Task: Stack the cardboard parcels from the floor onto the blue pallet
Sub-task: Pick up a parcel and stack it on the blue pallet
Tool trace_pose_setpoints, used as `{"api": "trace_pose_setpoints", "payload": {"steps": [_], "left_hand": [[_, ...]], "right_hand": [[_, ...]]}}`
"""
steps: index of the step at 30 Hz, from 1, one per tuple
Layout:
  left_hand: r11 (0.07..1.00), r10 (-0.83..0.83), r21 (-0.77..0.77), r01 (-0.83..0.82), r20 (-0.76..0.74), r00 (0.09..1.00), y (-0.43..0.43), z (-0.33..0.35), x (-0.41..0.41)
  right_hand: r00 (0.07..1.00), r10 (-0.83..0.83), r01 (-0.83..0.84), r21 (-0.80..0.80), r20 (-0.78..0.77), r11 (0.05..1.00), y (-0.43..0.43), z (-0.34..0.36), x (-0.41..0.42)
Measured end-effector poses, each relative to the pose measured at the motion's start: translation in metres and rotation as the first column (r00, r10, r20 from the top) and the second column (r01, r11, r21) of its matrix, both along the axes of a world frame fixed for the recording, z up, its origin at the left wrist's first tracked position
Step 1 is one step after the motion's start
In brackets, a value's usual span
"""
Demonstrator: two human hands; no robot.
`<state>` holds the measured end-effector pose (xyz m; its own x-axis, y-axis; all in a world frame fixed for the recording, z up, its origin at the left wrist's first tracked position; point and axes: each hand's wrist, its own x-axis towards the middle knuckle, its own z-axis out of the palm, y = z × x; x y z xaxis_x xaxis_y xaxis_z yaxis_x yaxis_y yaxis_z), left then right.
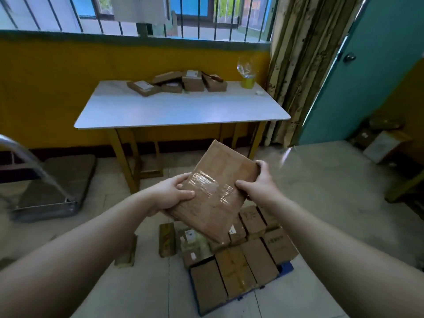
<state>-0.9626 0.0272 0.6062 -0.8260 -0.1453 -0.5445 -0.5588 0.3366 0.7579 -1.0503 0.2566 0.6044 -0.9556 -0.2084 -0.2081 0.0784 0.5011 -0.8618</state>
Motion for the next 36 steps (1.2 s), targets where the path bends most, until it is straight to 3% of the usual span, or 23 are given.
{"api": "trace_pose_setpoints", "payload": {"steps": [4, 7, 10, 13, 17, 27, 32, 36], "left_hand": [[0.986, 0.166, 0.023, -0.167, 0.010, 0.986, -0.012, -0.026, -0.007], [0.925, 0.374, 0.064, -0.375, 0.025, 0.927, -0.010, -0.058, -0.014], [0.851, 0.521, 0.014, -0.524, 0.085, 0.849, -0.003, -0.106, -0.021], [0.797, 0.597, -0.006, -0.604, 0.164, 0.785, 0.001, -0.166, -0.033], [0.755, 0.642, -0.024, -0.656, 0.230, 0.731, -0.003, -0.257, -0.050], [0.692, 0.656, 0.041, -0.721, 0.381, 0.652, -0.005, -0.484, -0.070], [0.658, 0.649, 0.117, -0.744, 0.413, 0.639, -0.003, -0.547, -0.079], [0.666, 0.635, 0.162, -0.728, 0.387, 0.668, -0.007, -0.568, -0.074]], "right_hand": [[0.994, 0.106, -0.107, 0.002, 0.019, 0.994, -0.030, -0.025, -0.030], [0.947, 0.296, -0.297, -0.003, 0.123, 0.955, -0.054, -0.054, -0.045], [0.833, 0.514, -0.543, 0.129, 0.204, 0.830, -0.071, -0.103, -0.054], [0.752, 0.605, -0.659, 0.271, 0.261, 0.702, -0.078, -0.169, -0.067], [0.698, 0.655, -0.710, 0.396, 0.289, 0.582, -0.085, -0.262, -0.087], [0.574, 0.703, -0.786, 0.521, 0.419, 0.332, -0.101, -0.481, -0.121], [0.572, 0.704, -0.772, 0.566, 0.421, 0.289, -0.100, -0.546, -0.129], [0.618, 0.704, -0.748, 0.537, 0.349, 0.391, -0.096, -0.566, -0.125]]}}
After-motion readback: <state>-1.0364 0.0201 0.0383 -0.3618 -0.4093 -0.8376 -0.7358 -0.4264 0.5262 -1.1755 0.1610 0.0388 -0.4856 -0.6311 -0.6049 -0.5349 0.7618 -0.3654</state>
